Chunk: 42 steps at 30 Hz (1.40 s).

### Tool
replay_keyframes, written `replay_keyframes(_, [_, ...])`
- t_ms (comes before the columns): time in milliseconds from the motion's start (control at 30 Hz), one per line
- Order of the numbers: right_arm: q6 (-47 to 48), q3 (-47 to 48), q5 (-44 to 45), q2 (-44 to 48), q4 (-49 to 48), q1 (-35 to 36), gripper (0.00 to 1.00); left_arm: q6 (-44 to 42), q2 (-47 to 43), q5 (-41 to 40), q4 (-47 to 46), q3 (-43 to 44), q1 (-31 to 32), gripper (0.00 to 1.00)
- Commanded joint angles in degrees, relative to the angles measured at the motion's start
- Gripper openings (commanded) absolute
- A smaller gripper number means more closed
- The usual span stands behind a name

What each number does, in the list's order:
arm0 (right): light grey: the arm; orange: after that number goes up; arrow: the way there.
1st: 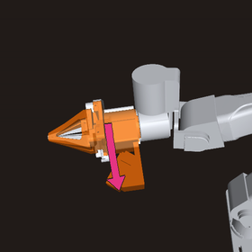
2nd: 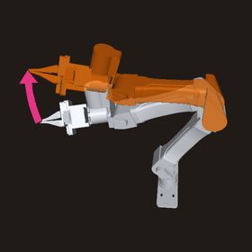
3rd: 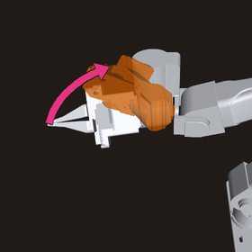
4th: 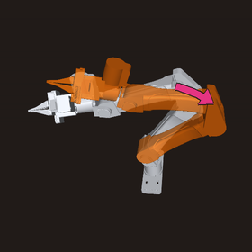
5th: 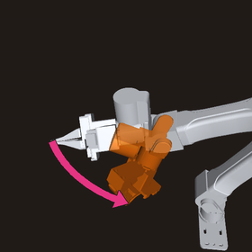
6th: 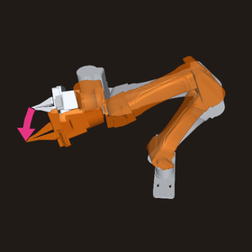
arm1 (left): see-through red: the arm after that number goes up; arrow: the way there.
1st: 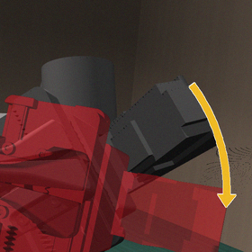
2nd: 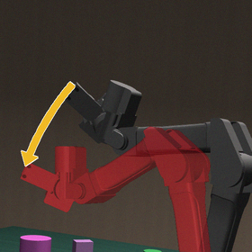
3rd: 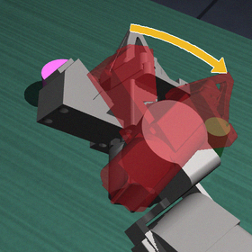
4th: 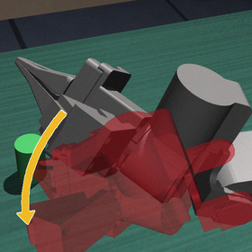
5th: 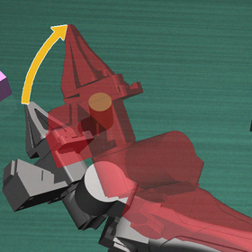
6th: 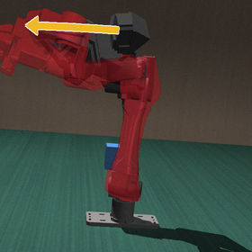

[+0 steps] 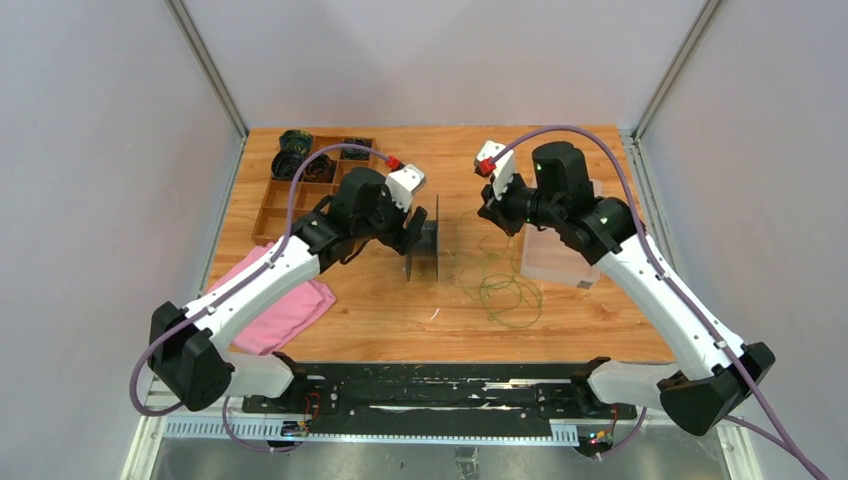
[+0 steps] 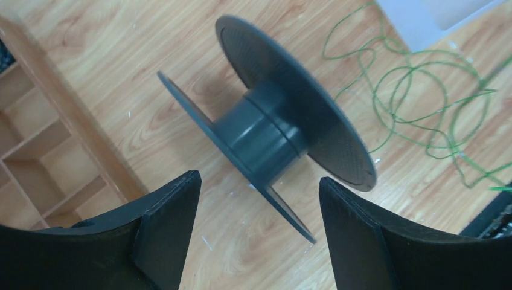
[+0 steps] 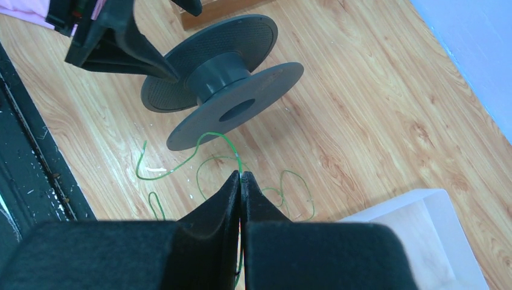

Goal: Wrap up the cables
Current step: Wrap the cable around the cable reel.

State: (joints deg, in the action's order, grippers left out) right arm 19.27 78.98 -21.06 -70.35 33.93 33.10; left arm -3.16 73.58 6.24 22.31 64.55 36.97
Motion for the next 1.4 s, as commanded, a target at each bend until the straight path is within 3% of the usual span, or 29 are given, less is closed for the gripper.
replay_keyframes(0, [0.2, -1.8, 2.6, 2.9, -1.8, -0.6, 0.01, 3.3, 1.4, -5.6, -4.3, -0.7, 0.1, 0.72])
replay_keyframes(267, [0.4, -3.0, 2.6, 4.4, -2.1, -1.2, 0.01, 1.9, 5.4, 0.9, -4.7, -0.4, 0.1, 0.42])
replay_keyframes(467, [1.4, -1.1, 0.6, 2.3, -2.3, -1.2, 0.01, -0.8, 4.9, 1.2, -4.5, -0.7, 0.1, 0.35])
replay_keyframes(567, [1.5, 0.0, 0.0, 1.1, -3.2, -1.2, 0.01, -1.5, 4.2, 1.4, -4.6, -1.5, 0.1, 0.35])
replay_keyframes(1367, [-4.5, 11.4, 1.8, -13.7, -10.9, -1.1, 0.01, -3.7, -2.5, 6.6, -7.7, -7.5, -1.4, 0.61])
